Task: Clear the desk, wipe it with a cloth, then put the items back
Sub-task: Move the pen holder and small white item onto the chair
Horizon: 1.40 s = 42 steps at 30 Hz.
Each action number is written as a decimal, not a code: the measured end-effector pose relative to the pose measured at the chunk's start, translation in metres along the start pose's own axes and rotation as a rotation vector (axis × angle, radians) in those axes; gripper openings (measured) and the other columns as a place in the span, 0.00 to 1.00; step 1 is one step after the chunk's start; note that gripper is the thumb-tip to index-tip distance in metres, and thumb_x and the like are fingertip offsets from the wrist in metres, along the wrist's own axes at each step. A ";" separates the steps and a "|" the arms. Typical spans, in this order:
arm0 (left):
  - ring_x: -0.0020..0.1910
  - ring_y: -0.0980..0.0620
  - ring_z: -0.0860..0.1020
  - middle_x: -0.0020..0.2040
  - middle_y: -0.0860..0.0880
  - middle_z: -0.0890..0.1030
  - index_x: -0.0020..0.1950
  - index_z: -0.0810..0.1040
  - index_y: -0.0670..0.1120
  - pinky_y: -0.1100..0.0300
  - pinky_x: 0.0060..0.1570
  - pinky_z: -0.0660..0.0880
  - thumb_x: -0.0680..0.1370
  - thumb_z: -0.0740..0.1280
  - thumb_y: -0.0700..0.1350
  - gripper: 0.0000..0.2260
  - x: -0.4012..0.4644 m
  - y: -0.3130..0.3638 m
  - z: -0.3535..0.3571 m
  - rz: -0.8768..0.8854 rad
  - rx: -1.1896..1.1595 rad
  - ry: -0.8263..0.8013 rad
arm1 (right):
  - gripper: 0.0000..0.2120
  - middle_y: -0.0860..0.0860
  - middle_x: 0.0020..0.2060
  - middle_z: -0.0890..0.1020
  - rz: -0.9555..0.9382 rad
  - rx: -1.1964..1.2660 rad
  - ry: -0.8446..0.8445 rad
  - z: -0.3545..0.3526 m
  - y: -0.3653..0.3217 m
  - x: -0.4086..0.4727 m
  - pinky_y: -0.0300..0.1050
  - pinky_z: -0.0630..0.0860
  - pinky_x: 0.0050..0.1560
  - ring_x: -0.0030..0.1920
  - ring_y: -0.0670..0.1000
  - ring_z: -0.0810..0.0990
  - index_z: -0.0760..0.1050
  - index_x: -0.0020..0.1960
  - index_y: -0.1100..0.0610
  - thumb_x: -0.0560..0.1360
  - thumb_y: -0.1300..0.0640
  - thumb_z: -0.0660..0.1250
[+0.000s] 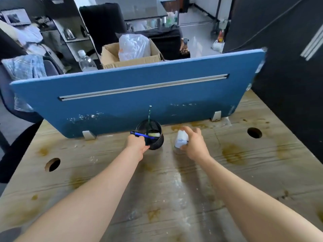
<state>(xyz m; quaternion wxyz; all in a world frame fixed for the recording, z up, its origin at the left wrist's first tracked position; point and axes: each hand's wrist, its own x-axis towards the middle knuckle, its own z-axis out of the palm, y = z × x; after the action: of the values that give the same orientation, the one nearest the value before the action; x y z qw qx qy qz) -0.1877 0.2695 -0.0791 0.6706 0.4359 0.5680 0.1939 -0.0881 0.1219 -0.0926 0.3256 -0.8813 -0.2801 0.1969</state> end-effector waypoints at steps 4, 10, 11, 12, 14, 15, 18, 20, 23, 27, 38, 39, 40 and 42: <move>0.63 0.38 0.72 0.68 0.40 0.69 0.70 0.65 0.37 0.46 0.54 0.74 0.79 0.53 0.28 0.20 -0.051 -0.004 0.016 0.065 0.072 -0.188 | 0.31 0.55 0.63 0.65 0.086 0.013 0.181 -0.040 0.012 -0.066 0.46 0.71 0.60 0.58 0.58 0.73 0.65 0.70 0.50 0.71 0.67 0.69; 0.63 0.38 0.72 0.68 0.39 0.69 0.68 0.66 0.36 0.47 0.53 0.74 0.77 0.54 0.26 0.20 -0.154 -0.045 0.050 0.092 0.243 -0.474 | 0.31 0.54 0.62 0.64 0.285 0.029 0.397 -0.089 0.049 -0.199 0.48 0.74 0.58 0.59 0.57 0.71 0.65 0.70 0.48 0.72 0.65 0.70; 0.63 0.37 0.72 0.68 0.39 0.68 0.68 0.66 0.35 0.47 0.52 0.74 0.77 0.54 0.25 0.20 -0.175 -0.055 0.057 0.087 0.278 -0.525 | 0.31 0.54 0.62 0.64 0.329 0.028 0.431 -0.097 0.058 -0.223 0.48 0.75 0.57 0.58 0.57 0.70 0.65 0.69 0.48 0.71 0.65 0.71; 0.63 0.36 0.72 0.68 0.38 0.68 0.68 0.65 0.36 0.47 0.52 0.74 0.77 0.55 0.25 0.21 -0.195 -0.065 0.064 0.081 0.319 -0.570 | 0.31 0.54 0.61 0.65 0.368 0.023 0.464 -0.105 0.067 -0.246 0.48 0.76 0.55 0.57 0.57 0.70 0.65 0.69 0.49 0.71 0.65 0.71; 0.62 0.35 0.73 0.68 0.38 0.68 0.69 0.64 0.36 0.48 0.50 0.75 0.76 0.55 0.25 0.21 -0.233 -0.087 0.078 0.078 0.411 -0.662 | 0.30 0.55 0.59 0.65 0.444 0.014 0.530 -0.121 0.088 -0.293 0.46 0.75 0.52 0.54 0.57 0.71 0.66 0.68 0.49 0.71 0.64 0.71; 0.62 0.35 0.73 0.68 0.37 0.68 0.69 0.65 0.35 0.48 0.48 0.75 0.76 0.56 0.25 0.21 -0.252 -0.098 0.085 0.081 0.444 -0.700 | 0.29 0.55 0.58 0.65 0.481 0.012 0.557 -0.129 0.098 -0.316 0.46 0.74 0.52 0.54 0.57 0.71 0.66 0.68 0.50 0.70 0.64 0.71; 0.63 0.35 0.71 0.67 0.37 0.69 0.68 0.66 0.35 0.46 0.47 0.74 0.75 0.57 0.25 0.22 -0.301 -0.133 0.106 0.086 0.495 -0.820 | 0.28 0.56 0.57 0.65 0.578 0.003 0.645 -0.150 0.127 -0.374 0.45 0.73 0.53 0.54 0.59 0.72 0.68 0.66 0.52 0.68 0.64 0.72; 0.64 0.36 0.70 0.67 0.37 0.69 0.67 0.67 0.36 0.45 0.49 0.74 0.75 0.58 0.25 0.21 -0.338 -0.163 0.120 0.100 0.548 -0.897 | 0.29 0.57 0.57 0.66 0.652 0.019 0.707 -0.162 0.151 -0.415 0.48 0.74 0.54 0.54 0.60 0.73 0.69 0.66 0.52 0.68 0.65 0.71; 0.65 0.37 0.70 0.67 0.39 0.68 0.67 0.68 0.37 0.45 0.53 0.74 0.76 0.57 0.26 0.20 -0.387 -0.212 0.142 0.098 0.647 -0.985 | 0.30 0.57 0.59 0.66 0.731 0.059 0.764 -0.176 0.191 -0.472 0.47 0.73 0.58 0.56 0.59 0.73 0.68 0.67 0.53 0.68 0.67 0.70; 0.65 0.38 0.71 0.68 0.37 0.69 0.66 0.68 0.35 0.48 0.50 0.75 0.75 0.57 0.25 0.20 -0.446 -0.290 0.175 0.086 0.774 -1.062 | 0.31 0.57 0.63 0.65 0.848 0.070 0.778 -0.191 0.256 -0.543 0.40 0.66 0.62 0.60 0.57 0.72 0.67 0.68 0.53 0.68 0.67 0.71; 0.55 0.45 0.73 0.63 0.45 0.72 0.68 0.68 0.42 0.51 0.48 0.75 0.78 0.55 0.28 0.21 -0.548 -0.505 0.222 -0.098 0.922 -1.075 | 0.29 0.56 0.60 0.64 1.080 0.188 0.707 -0.196 0.445 -0.666 0.51 0.74 0.56 0.55 0.59 0.73 0.67 0.67 0.51 0.69 0.66 0.70; 0.53 0.45 0.73 0.63 0.44 0.72 0.68 0.68 0.42 0.51 0.48 0.76 0.78 0.55 0.28 0.20 -0.550 -0.521 0.224 -0.110 0.943 -1.064 | 0.29 0.56 0.60 0.64 1.096 0.208 0.702 -0.191 0.460 -0.670 0.51 0.74 0.56 0.55 0.58 0.72 0.67 0.66 0.52 0.69 0.66 0.70; 0.53 0.45 0.73 0.63 0.45 0.72 0.68 0.68 0.43 0.51 0.48 0.76 0.78 0.55 0.28 0.21 -0.550 -0.537 0.226 -0.128 0.957 -1.048 | 0.29 0.57 0.60 0.64 1.108 0.219 0.704 -0.186 0.476 -0.672 0.51 0.75 0.56 0.54 0.58 0.72 0.67 0.66 0.52 0.69 0.66 0.70; 0.55 0.43 0.75 0.63 0.45 0.72 0.70 0.67 0.45 0.49 0.50 0.77 0.77 0.55 0.27 0.23 -0.546 -0.567 0.232 -0.167 0.964 -1.019 | 0.27 0.57 0.60 0.64 1.126 0.240 0.707 -0.174 0.507 -0.673 0.48 0.74 0.54 0.50 0.55 0.70 0.67 0.66 0.52 0.70 0.67 0.69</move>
<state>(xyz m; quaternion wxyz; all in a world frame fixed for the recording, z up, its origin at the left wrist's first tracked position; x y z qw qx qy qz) -0.2581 -0.5365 -0.2175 0.5978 0.6760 0.2376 -0.3596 -0.3261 -0.6969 -0.2052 0.3409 -0.8621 0.3690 0.0660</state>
